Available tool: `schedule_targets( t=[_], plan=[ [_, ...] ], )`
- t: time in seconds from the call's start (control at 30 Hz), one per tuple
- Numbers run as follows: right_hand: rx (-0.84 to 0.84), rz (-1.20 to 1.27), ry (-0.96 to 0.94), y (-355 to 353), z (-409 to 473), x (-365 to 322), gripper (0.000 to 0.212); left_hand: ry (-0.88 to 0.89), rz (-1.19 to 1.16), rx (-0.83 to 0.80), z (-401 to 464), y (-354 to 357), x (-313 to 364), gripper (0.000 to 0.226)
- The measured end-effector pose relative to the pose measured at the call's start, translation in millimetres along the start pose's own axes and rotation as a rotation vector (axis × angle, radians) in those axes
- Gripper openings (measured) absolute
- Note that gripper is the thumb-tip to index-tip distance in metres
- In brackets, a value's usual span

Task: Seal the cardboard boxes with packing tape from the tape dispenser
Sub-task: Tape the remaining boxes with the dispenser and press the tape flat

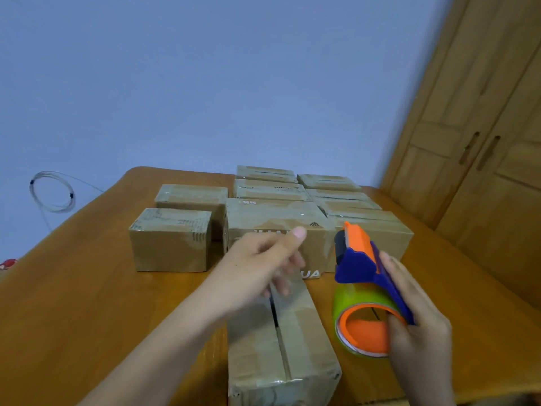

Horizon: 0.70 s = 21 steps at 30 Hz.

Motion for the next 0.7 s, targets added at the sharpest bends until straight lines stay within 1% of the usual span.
schedule_targets(
  t=[0.07,0.13,0.17,0.27,0.33,0.37,0.5,0.63,0.7],
  plan=[
    [0.052,-0.018,-0.03,-8,3,-7,0.1,-0.117,-0.163,-0.108,3,22,-8,0.068],
    [0.101,-0.029,-0.049,-13,4,-11,0.099,-0.132,-0.229,-0.169,7,35,-7,0.064],
    [0.118,-0.026,-0.06,-16,4,-14,0.094,-0.109,-0.241,-0.187,8,40,-5,0.06],
    [0.147,0.001,-0.09,-19,5,-17,0.065,-0.036,-0.279,-0.221,11,49,6,0.046],
    [0.143,0.001,-0.092,-18,6,-17,0.055,-0.02,-0.268,-0.227,14,52,9,0.039],
    [0.135,-0.005,-0.092,-18,6,-17,0.054,-0.015,-0.262,-0.226,15,53,9,0.037],
    [0.094,-0.038,-0.11,-15,7,-16,0.061,0.005,-0.24,-0.258,15,52,10,0.031],
    [0.064,-0.091,-0.121,-10,6,-8,0.059,-0.01,-0.177,-0.289,13,48,6,0.023],
    [0.047,-0.12,-0.137,-8,7,-7,0.056,-0.022,-0.151,-0.275,13,45,4,0.024]
  ],
)
Point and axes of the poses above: each hand's wrist, its own z-axis towards the middle knuckle, its own y-axis out of the palm, x = y × z, the point moved 10 cm from there along z, towards the middle knuckle, and after that the axes turned 15 degrees about -z, right-handed, at the moved point
